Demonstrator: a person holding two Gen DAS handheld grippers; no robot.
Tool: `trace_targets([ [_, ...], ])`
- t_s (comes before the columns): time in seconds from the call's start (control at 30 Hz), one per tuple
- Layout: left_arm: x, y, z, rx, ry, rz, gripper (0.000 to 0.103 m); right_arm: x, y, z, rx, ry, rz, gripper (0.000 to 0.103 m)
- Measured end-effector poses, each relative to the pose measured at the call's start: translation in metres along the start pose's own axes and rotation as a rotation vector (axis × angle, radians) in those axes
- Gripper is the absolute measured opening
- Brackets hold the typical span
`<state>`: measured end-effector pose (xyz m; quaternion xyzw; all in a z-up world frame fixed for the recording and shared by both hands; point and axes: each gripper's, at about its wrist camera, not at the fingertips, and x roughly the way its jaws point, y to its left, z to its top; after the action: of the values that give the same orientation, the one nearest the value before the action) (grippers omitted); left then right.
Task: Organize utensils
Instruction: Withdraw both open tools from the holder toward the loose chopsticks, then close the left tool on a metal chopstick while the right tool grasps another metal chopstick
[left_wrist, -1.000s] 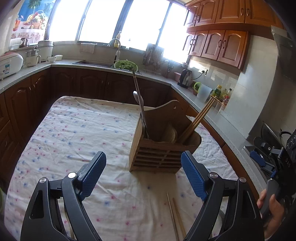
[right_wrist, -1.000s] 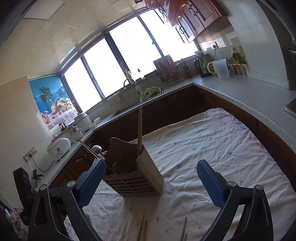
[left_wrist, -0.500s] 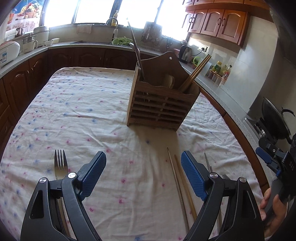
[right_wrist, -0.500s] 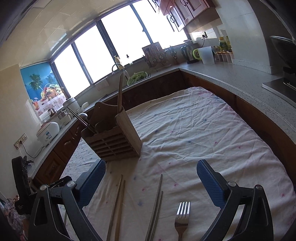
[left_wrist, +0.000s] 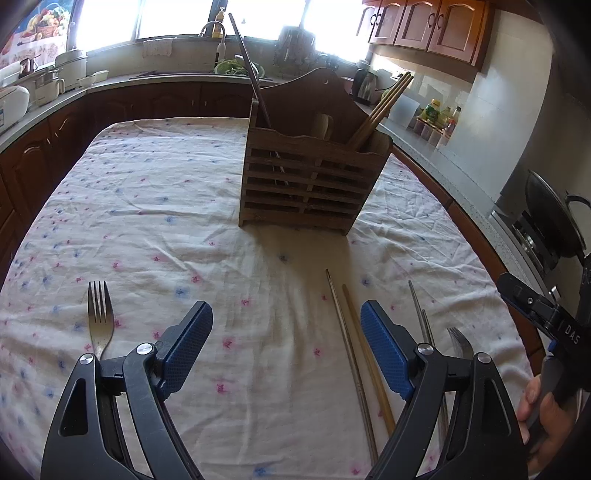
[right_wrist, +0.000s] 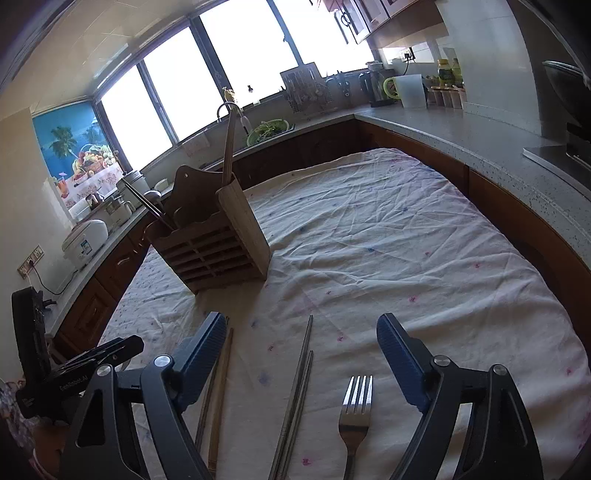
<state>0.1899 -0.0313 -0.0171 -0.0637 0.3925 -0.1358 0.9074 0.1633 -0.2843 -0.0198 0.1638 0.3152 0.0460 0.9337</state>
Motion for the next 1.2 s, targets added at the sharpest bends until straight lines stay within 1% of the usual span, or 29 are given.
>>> trace_targets([
  [0.23,0.019,-0.01,0.002,0.036,0.054,-0.013,0.062,0.018,0.0,-0.001,-0.005,0.052,0.004,0.061],
  [0.27,0.021,-0.011,0.002,0.038,0.059,-0.016,0.059,0.02,0.0,-0.001,-0.005,0.058,0.004,0.057],
  [0.3,0.023,-0.012,0.003,0.04,0.065,-0.02,0.057,0.022,0.0,-0.001,-0.007,0.065,0.002,0.054],
  [0.43,0.033,-0.017,0.005,0.048,0.09,-0.032,0.054,0.033,-0.001,-0.001,-0.011,0.093,0.001,0.048],
  [0.5,0.04,-0.02,0.008,0.055,0.104,-0.035,0.046,0.039,-0.001,-0.001,-0.013,0.11,0.003,0.044],
  [0.57,0.046,-0.023,0.009,0.062,0.113,-0.036,0.042,0.046,0.0,-0.001,-0.02,0.132,0.004,0.041],
  [0.63,0.052,-0.026,0.012,0.065,0.122,-0.037,0.04,0.053,0.003,-0.001,-0.034,0.149,0.003,0.038],
  [0.7,0.059,-0.028,0.014,0.071,0.131,-0.043,0.034,0.061,0.005,-0.001,-0.044,0.163,0.003,0.035],
  [0.73,0.062,-0.03,0.015,0.077,0.138,-0.045,0.033,0.065,0.006,-0.001,-0.049,0.169,0.001,0.034],
  [0.8,0.069,-0.034,0.016,0.089,0.151,-0.045,0.033,0.072,0.007,0.0,-0.054,0.181,0.001,0.03],
  [0.87,0.076,-0.037,0.017,0.099,0.173,-0.052,0.032,0.079,0.008,0.0,-0.059,0.191,-0.003,0.029],
  [1.1,0.099,-0.045,0.014,0.137,0.23,-0.048,0.023,0.102,0.005,-0.003,-0.068,0.243,-0.023,0.027],
  [1.2,0.102,-0.047,0.014,0.145,0.215,-0.045,0.023,0.109,0.004,-0.005,-0.064,0.273,-0.008,0.024],
])
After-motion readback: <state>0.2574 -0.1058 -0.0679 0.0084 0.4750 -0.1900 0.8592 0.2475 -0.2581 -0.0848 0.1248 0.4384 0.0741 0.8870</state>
